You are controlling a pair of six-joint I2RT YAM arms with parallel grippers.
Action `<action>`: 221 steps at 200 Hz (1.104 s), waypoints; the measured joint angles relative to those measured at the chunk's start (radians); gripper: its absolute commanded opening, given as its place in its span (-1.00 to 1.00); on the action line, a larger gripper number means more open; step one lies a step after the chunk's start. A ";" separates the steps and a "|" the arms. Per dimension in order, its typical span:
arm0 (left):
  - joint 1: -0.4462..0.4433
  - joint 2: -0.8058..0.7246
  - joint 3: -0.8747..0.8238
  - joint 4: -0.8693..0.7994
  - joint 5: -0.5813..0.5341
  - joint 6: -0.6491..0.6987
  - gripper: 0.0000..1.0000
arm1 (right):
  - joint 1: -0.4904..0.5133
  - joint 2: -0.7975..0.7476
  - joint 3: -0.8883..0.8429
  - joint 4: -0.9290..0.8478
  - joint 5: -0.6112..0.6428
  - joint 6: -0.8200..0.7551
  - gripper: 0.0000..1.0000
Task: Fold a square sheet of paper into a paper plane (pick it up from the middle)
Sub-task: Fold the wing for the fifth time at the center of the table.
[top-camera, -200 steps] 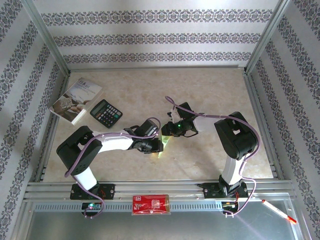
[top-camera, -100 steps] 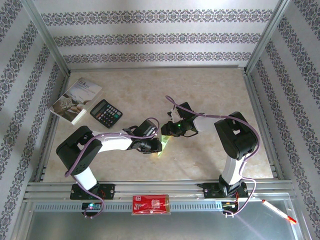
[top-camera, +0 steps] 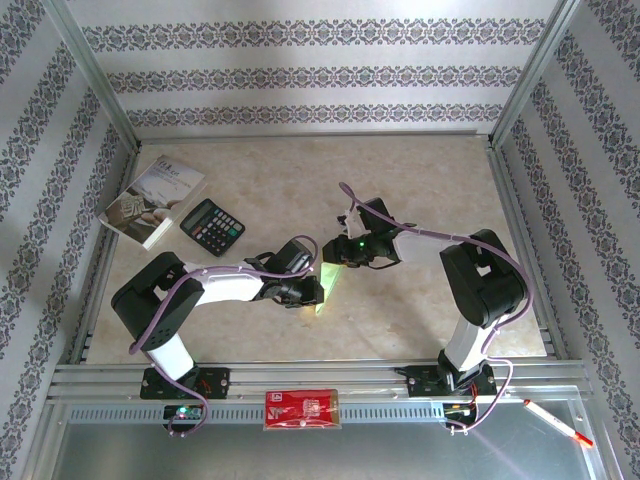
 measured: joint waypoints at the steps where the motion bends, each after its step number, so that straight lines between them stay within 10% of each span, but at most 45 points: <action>1: 0.000 0.000 0.000 0.000 0.000 0.000 -0.63 | 0.000 0.000 0.000 0.000 0.000 0.000 -0.30; 221: 0.002 -0.015 -0.011 0.022 0.018 0.002 -0.40 | 0.001 0.103 -0.024 0.082 -0.023 0.013 -0.45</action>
